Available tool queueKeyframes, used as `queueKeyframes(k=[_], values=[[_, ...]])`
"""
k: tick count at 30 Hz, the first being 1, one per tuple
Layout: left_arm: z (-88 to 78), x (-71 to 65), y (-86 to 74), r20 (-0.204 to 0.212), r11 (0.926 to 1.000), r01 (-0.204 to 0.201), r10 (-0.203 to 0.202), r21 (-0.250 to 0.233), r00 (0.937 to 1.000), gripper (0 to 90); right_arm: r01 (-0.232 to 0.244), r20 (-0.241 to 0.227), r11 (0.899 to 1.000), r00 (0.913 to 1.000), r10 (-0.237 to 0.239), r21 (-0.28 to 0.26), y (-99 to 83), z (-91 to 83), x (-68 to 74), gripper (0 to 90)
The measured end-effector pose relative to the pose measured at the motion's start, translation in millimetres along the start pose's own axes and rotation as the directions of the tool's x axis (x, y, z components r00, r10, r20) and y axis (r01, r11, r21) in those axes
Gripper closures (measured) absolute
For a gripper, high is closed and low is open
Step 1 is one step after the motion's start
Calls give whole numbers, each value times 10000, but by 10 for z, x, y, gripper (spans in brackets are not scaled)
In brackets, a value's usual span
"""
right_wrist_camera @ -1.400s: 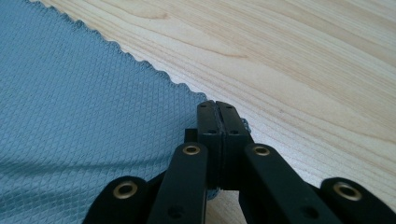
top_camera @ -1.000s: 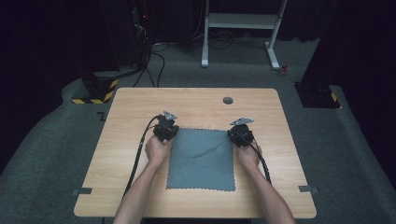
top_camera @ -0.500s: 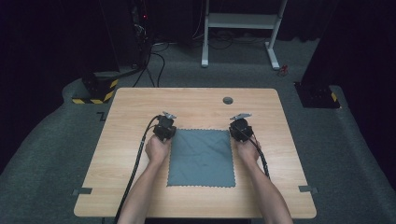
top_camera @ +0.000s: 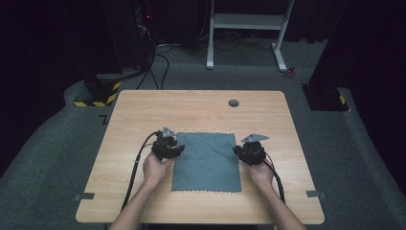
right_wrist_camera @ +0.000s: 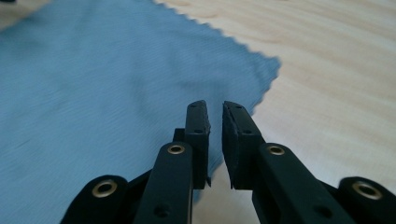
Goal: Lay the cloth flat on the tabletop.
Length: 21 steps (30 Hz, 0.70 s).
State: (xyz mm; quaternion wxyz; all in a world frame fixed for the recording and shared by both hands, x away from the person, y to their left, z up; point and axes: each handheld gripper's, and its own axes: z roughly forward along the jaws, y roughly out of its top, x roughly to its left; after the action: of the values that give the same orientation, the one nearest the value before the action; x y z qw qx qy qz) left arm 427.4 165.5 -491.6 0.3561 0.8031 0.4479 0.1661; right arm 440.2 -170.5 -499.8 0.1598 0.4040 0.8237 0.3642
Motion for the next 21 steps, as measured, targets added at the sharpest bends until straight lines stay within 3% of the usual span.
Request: queueKeyframes(k=[3, 7, 9, 11, 15, 17, 21], values=[[-170, -158, -212, 362, 9989, -467, 466, 5, 9983, 600, 220, -235, 9997, 9995, -223, -141, -142, -159, 109, 803], [-350, -329, -504, 747, 9975, -701, 699, 3, 9948, 641, 838, -548, 9961, 9949, -851, -258, -386, -366, 309, 798], [-426, -390, -632, 744, 9970, -777, 775, 2, 9942, 664, 979, -779, 9948, 9920, -997, -267, -540, -454, 413, 791], [-488, -439, -740, 624, 9961, -884, 884, -16, 9941, 680, 1174, -720, 9929, 9903, -1184, -189, -651, -496, 491, 780], [-561, -518, -836, 561, 9948, -1020, 1021, -31, 9932, 711, 1295, -681, 9913, 9891, -1308, -234, -825, -551, 574, 766], [-577, -544, -860, 552, 9937, -1118, 1117, -7, 9922, 719, 1124, -814, 9931, 9901, -1147, -326, -857, -578, 590, 758], [-552, -564, -897, 529, 9940, -1083, 1074, 143, 9928, 726, 1409, -717, 9894, 9871, -1431, -353, -883, -626, 653, 751]])
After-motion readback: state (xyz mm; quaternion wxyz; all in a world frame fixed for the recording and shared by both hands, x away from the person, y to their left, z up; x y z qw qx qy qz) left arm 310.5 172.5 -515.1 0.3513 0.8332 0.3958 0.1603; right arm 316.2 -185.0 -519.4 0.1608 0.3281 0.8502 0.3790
